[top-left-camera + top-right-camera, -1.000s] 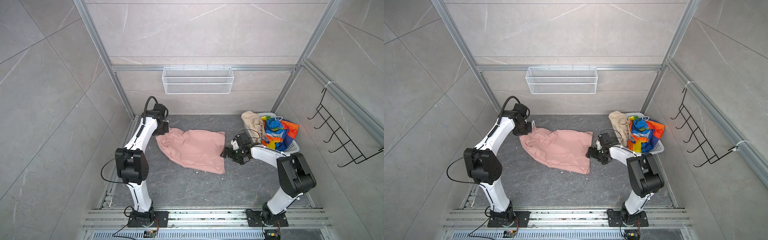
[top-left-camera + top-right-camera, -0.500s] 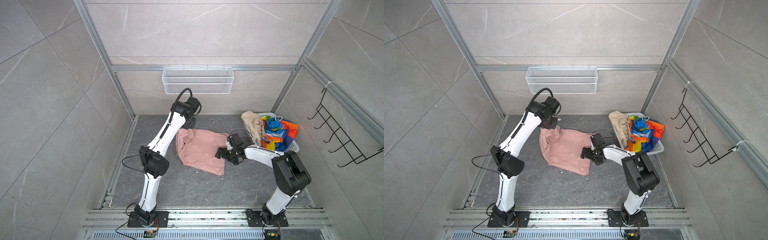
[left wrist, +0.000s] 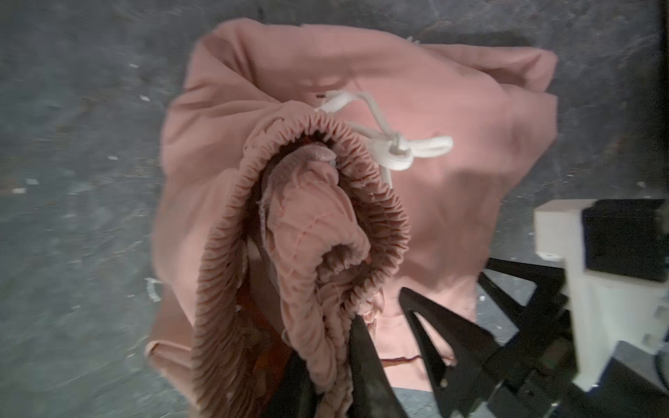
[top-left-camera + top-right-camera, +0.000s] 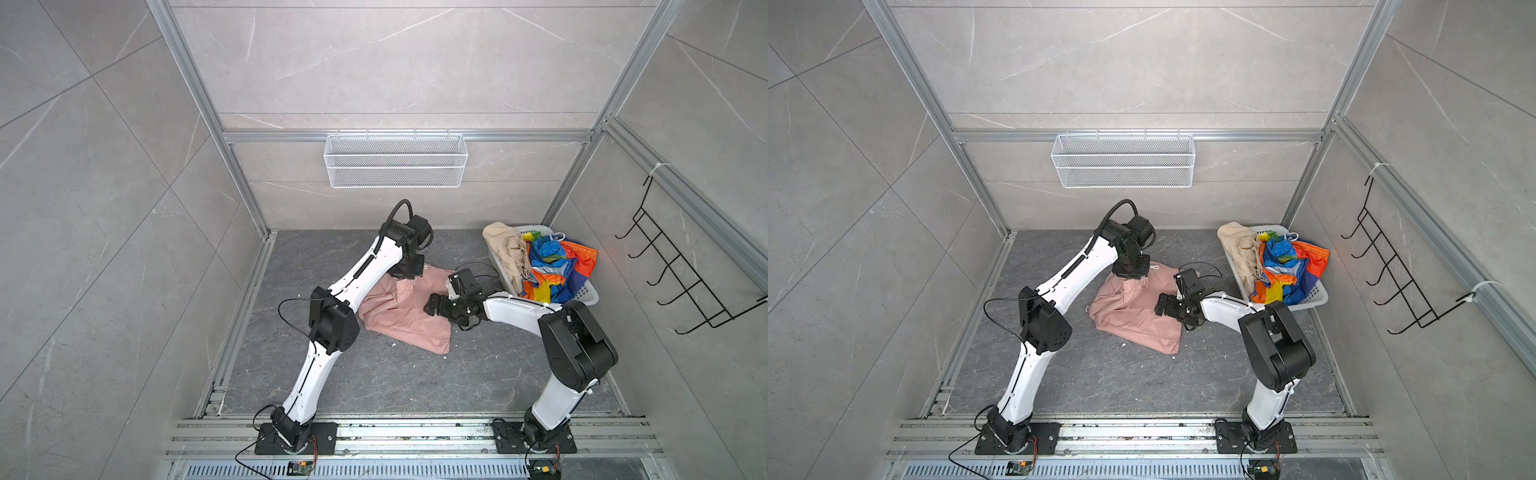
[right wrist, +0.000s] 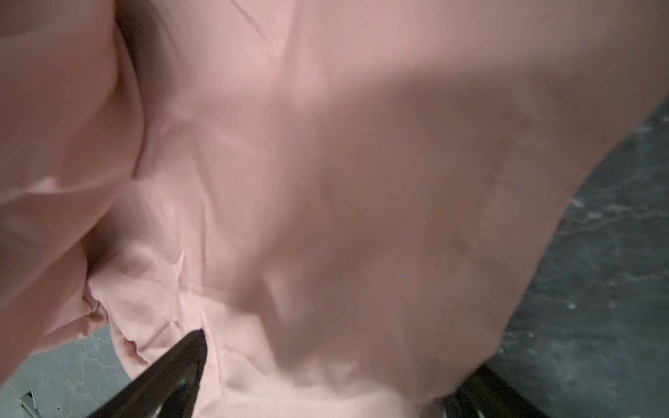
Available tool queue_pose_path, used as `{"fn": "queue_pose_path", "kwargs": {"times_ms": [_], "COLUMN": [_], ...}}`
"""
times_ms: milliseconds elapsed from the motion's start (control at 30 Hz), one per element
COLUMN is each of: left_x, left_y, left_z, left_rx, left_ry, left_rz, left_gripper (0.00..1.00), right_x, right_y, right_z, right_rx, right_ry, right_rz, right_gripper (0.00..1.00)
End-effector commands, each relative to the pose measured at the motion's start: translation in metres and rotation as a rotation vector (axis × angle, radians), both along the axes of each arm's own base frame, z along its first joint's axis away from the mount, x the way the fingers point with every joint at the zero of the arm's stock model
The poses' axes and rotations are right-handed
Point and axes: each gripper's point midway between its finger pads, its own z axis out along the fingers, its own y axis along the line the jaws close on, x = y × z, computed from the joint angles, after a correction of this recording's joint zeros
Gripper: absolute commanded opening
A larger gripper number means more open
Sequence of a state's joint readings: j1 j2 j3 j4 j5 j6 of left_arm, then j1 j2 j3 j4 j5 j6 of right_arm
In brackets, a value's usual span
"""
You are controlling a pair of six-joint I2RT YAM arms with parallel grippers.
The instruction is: Fold and stack the shorts
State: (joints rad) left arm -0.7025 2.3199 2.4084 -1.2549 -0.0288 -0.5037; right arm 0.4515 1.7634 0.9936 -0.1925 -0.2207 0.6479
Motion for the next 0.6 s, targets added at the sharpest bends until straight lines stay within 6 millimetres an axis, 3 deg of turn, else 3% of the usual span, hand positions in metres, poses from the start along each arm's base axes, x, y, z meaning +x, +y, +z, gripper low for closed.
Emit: {"fn": "queue_pose_path", "kwargs": {"times_ms": [0, 133, 333, 433, 533, 567], "left_x": [-0.011, -0.023, -0.022, -0.017, -0.004, 0.001], "left_y": [-0.047, -0.071, -0.08, -0.085, -0.074, -0.065], "left_z": [0.032, 0.026, 0.021, 0.038, 0.078, 0.094], "left_rx": [-0.258, -0.343, -0.4, -0.457, -0.487, -0.489], "left_ry": [0.006, 0.03, 0.028, -0.026, -0.162, -0.226], "left_rz": [0.002, -0.017, -0.047, -0.083, -0.096, -0.091], "left_gripper": [0.16, 0.17, 0.39, 0.49, 0.65, 0.75], "right_x": [-0.024, -0.027, -0.041, -0.052, -0.062, -0.065], "right_y": [-0.007, -0.01, -0.026, -0.036, -0.05, -0.055], "right_z": [-0.032, -0.031, -0.016, 0.009, 0.036, 0.046], "right_rx": [-0.03, -0.041, -0.077, -0.074, -0.084, -0.087], "right_ry": [0.106, 0.11, 0.09, 0.047, 0.002, -0.018], "right_rz": [-0.02, -0.019, -0.026, -0.039, -0.06, -0.071], "right_gripper": [0.99, 0.99, 0.99, 0.99, 0.99, 0.99]}}
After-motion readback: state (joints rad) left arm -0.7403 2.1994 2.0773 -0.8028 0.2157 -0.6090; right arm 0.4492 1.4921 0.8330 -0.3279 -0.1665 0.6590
